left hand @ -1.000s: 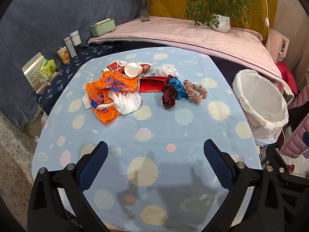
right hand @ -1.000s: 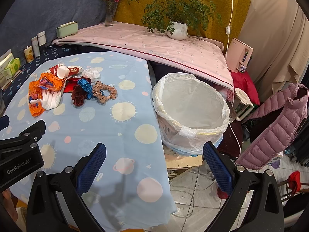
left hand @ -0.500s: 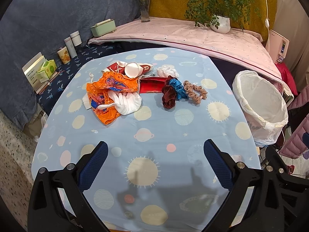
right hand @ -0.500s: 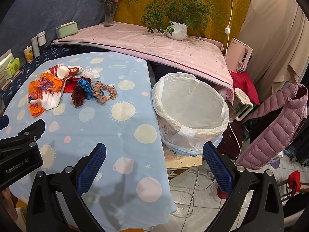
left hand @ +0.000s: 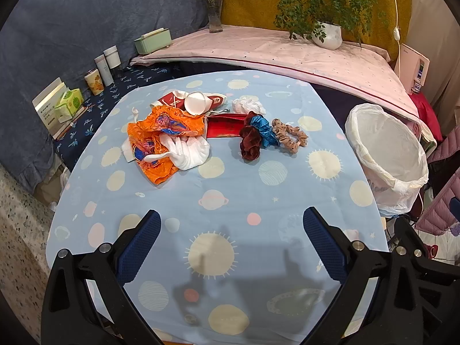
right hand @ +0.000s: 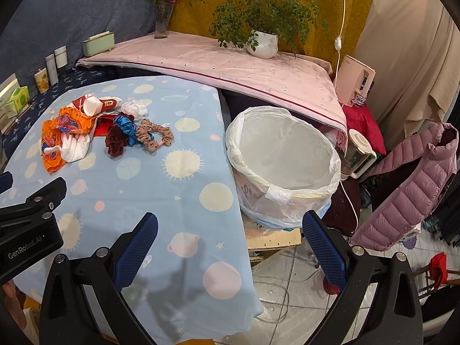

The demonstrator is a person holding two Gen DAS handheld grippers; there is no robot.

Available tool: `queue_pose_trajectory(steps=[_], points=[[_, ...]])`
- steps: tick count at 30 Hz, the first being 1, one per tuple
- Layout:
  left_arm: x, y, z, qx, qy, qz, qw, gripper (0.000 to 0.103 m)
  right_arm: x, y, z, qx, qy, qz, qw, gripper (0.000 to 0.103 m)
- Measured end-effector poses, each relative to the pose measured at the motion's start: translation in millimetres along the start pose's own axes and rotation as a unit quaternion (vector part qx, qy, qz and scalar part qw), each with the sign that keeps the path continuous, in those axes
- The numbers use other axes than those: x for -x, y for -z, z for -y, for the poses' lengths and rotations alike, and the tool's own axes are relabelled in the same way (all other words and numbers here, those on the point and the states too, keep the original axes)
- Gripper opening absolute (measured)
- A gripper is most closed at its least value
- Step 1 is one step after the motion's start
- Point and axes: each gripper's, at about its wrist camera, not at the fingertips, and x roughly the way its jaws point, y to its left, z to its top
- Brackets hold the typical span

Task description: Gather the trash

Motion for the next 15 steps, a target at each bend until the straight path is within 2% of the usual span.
queue_pose_trajectory(steps=[15], points=[[1.4, -1.0, 5.1, -0.005, 0.003, 0.003, 1.0, 0.095, 1.7, 0.2, 2.1, -0.003, 0.001, 0.0, 1.0, 0.096]])
